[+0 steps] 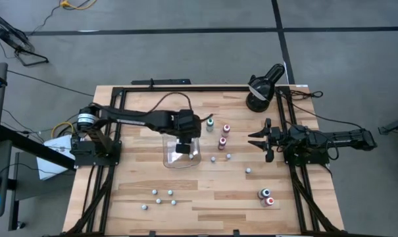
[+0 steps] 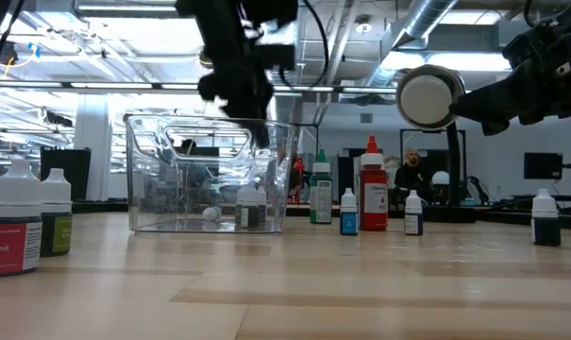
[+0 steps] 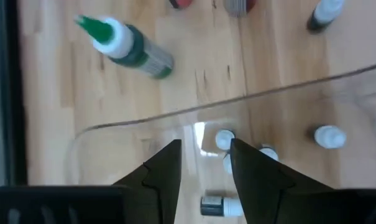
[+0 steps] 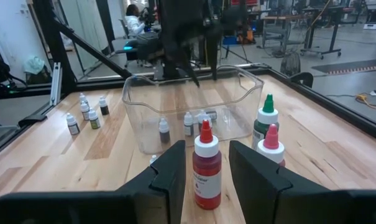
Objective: Pick & Place food coloring
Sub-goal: Put the small black food coloring bottle into the transparent bin
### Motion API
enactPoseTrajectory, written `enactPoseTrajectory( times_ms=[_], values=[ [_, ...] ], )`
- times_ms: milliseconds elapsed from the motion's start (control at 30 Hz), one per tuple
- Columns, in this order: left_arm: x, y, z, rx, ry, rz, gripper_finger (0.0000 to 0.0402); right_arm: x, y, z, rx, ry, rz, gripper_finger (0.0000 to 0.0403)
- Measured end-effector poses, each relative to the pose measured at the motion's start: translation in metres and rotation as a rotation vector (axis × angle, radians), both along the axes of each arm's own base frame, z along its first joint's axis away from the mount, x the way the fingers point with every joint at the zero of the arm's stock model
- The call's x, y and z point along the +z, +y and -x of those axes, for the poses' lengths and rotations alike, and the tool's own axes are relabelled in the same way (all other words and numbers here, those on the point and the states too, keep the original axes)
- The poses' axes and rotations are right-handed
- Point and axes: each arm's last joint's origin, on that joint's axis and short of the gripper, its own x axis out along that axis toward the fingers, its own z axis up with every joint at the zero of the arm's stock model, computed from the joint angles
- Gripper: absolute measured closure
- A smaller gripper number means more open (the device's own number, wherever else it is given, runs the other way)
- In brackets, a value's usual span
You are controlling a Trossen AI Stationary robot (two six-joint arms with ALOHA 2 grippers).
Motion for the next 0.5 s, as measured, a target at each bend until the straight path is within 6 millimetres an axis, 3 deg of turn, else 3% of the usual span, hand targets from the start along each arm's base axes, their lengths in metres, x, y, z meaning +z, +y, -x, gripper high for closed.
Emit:
enactPoseTrajectory(
  times_ms=[267,500],
  values=[
    [0.06,-0.002,0.027,0.055,-0.139,0.025,0.0272,0.0,0.0,0.0,0.0,0.0,0.0,0.029],
    [0.101,-0.004,0.06,0.097,-0.271,0.051,0.0272,0.0,0.0,0.0,0.0,0.001,0.0,0.029]
  ],
)
